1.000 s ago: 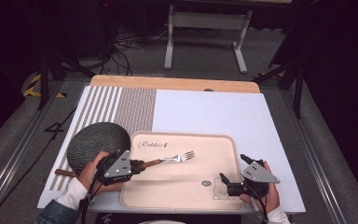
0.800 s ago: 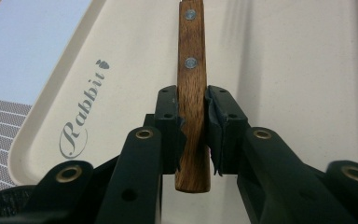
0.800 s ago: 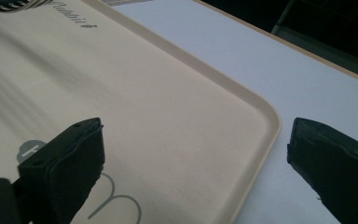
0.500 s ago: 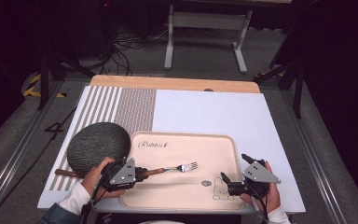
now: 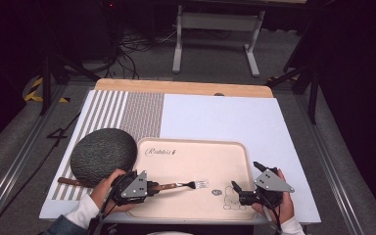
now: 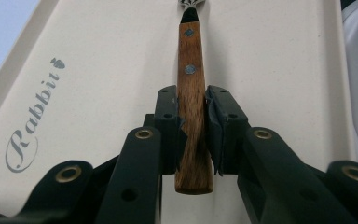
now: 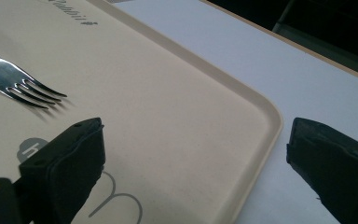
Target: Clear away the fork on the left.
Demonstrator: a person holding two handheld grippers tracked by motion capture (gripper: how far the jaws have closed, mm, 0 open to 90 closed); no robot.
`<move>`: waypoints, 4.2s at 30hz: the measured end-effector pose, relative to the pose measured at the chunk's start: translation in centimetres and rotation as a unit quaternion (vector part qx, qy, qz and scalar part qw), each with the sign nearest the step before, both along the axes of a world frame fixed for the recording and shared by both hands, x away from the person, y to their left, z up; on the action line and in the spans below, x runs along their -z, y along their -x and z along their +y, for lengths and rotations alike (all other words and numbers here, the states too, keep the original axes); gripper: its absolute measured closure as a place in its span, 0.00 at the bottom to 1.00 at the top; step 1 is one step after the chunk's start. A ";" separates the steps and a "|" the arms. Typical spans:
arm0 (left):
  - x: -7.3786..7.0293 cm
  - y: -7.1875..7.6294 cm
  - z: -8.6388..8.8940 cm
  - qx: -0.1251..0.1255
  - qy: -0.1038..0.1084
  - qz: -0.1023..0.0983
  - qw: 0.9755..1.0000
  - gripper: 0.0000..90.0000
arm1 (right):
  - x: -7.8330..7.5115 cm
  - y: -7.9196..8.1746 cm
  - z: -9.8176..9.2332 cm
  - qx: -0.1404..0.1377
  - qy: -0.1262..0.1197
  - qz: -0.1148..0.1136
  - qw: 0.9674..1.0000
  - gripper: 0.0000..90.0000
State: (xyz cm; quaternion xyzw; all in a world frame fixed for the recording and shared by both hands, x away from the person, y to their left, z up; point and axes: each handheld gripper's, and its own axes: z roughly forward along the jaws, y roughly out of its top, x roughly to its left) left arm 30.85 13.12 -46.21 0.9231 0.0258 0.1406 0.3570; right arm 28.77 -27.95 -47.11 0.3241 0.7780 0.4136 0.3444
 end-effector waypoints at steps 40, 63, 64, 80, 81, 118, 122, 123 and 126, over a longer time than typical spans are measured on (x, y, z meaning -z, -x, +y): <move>-0.8 -2.1 -6.4 0.135 0.000 0.026 0.991 1.00 | 0.3 -0.2 0.0 -0.007 -0.004 0.010 1.000 0.07; 0.7 -1.0 -10.8 0.162 -0.072 -0.005 0.984 1.00 | 0.3 -0.2 0.0 -0.004 -0.009 0.011 1.000 0.08; 0.7 -1.2 -10.9 0.161 -0.070 -0.005 0.985 1.00 | 0.3 -0.3 0.0 -0.004 -0.009 0.013 1.000 0.08; 0.3 -3.4 -10.6 0.105 -0.093 -0.022 0.990 1.00 | 0.4 -0.3 0.0 -0.005 -0.007 0.013 1.000 0.08; 0.3 -3.5 -10.5 0.102 -0.093 -0.018 0.990 1.00 | 0.4 -0.3 0.0 -0.005 -0.006 0.012 1.000 0.08; -0.1 -6.8 -5.8 -0.016 -0.118 -0.012 0.993 1.00 | 0.5 -0.3 0.0 -0.009 -0.007 0.018 1.000 0.07; -0.1 -6.9 -5.4 -0.021 -0.118 -0.011 0.993 1.00 | 0.5 -0.3 0.1 -0.011 -0.006 0.019 1.000 0.07; -0.1 -6.9 -5.3 -0.019 -0.120 -0.009 0.993 1.00 | 0.5 -0.3 0.1 -0.012 -0.005 0.018 1.000 0.07; -0.1 -6.9 -5.0 -0.019 -0.125 -0.011 0.992 1.00 | 0.5 -0.3 0.1 -0.011 -0.005 0.019 1.000 0.07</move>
